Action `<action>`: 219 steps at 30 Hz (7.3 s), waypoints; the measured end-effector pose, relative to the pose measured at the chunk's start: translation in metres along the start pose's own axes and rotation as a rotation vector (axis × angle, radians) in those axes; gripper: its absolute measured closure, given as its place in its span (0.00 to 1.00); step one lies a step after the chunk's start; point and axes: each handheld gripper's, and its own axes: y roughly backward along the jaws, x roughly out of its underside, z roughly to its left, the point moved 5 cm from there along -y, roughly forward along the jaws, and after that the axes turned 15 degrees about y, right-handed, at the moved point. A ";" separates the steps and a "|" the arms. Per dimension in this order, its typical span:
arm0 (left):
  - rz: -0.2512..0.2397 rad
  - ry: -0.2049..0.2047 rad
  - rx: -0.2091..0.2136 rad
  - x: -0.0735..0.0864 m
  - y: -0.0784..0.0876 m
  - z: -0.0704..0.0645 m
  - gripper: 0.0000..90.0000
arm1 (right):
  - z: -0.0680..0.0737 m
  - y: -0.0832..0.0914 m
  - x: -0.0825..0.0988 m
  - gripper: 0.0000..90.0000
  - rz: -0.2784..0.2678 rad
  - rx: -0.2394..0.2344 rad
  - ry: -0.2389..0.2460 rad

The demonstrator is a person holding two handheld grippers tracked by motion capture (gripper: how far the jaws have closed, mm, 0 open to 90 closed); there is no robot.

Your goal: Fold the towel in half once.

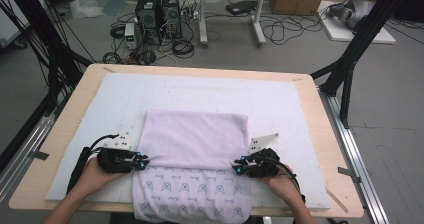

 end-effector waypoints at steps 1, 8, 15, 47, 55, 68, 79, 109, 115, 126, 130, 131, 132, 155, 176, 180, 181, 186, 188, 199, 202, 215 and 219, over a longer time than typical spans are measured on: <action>-0.008 0.004 -0.004 0.000 0.002 -0.001 0.91 | 0.000 0.001 -0.001 0.94 -0.005 -0.006 0.016; -0.061 -0.021 0.018 0.007 0.030 -0.024 0.91 | 0.019 0.029 -0.013 0.94 -0.085 -0.008 0.037; -0.040 -0.024 0.030 0.020 0.038 -0.039 0.61 | 0.040 0.040 -0.009 0.66 -0.134 -0.044 -0.007; -0.032 0.240 -0.162 -0.070 -0.042 0.103 0.77 | -0.140 -0.010 0.009 0.51 0.028 0.238 -0.214; -0.081 0.219 -0.217 -0.088 -0.032 0.105 0.93 | -0.144 -0.005 -0.007 0.94 0.018 0.218 -0.138; -0.276 0.156 -0.399 -0.218 0.036 0.117 0.89 | -0.211 0.075 -0.105 0.93 -0.020 0.400 -0.066; -0.140 0.198 -0.295 -0.143 -0.001 0.119 0.61 | -0.195 0.038 -0.056 0.54 -0.002 0.325 -0.200; -0.102 0.071 -0.185 -0.010 0.001 0.012 0.51 | 0.030 0.009 -0.004 0.66 -0.071 0.015 0.011; -0.095 0.071 -0.171 -0.004 0.000 0.007 0.51 | 0.049 -0.006 -0.011 0.69 -0.057 -0.077 0.052; -0.096 0.077 -0.163 0.001 0.001 0.009 0.50 | 0.052 0.018 0.001 0.99 0.002 -0.093 0.126; -0.095 0.071 -0.160 0.000 0.002 0.010 0.49 | 0.051 0.044 0.007 0.84 -0.057 -0.101 0.065; -0.096 0.073 -0.163 0.000 0.001 0.011 0.49 | 0.050 0.046 0.007 0.79 -0.045 -0.070 0.068; -0.097 0.075 -0.165 -0.002 0.001 0.012 0.49 | 0.047 0.047 0.007 0.78 -0.046 -0.053 0.063; -0.074 0.152 -0.169 -0.040 -0.024 0.065 0.67 | -0.090 0.005 -0.002 0.53 -0.038 0.134 -0.112; -0.164 0.070 -0.118 -0.042 0.035 0.017 0.98 | -0.043 0.058 -0.026 0.96 -0.113 0.148 0.027; -0.143 0.033 -0.094 -0.021 0.047 -0.010 0.98 | -0.007 0.067 -0.022 0.96 -0.127 0.117 0.049; -0.137 0.027 -0.084 -0.014 0.049 -0.016 0.98 | 0.001 0.067 -0.020 0.96 -0.123 0.105 0.057; -0.097 0.020 -0.076 0.007 0.044 -0.019 0.78 | 0.021 0.064 -0.010 0.76 -0.143 0.039 0.039; -0.082 0.030 -0.074 0.009 0.038 -0.014 0.75 | 0.015 0.060 -0.008 0.74 -0.156 0.051 0.017; -0.002 0.001 -0.064 0.021 0.010 -0.006 0.71 | 0.013 0.010 0.005 0.67 -0.029 -0.027 0.029; -0.015 0.004 -0.072 0.021 0.010 -0.006 0.72 | 0.016 0.006 0.009 0.68 -0.014 -0.021 0.026; -0.063 0.001 -0.076 0.012 0.024 -0.016 0.98 | 0.014 0.022 -0.004 0.97 -0.043 0.037 0.044; -0.102 -0.011 -0.043 0.012 0.044 -0.031 0.98 | 0.017 0.038 -0.013 0.97 -0.089 0.048 0.051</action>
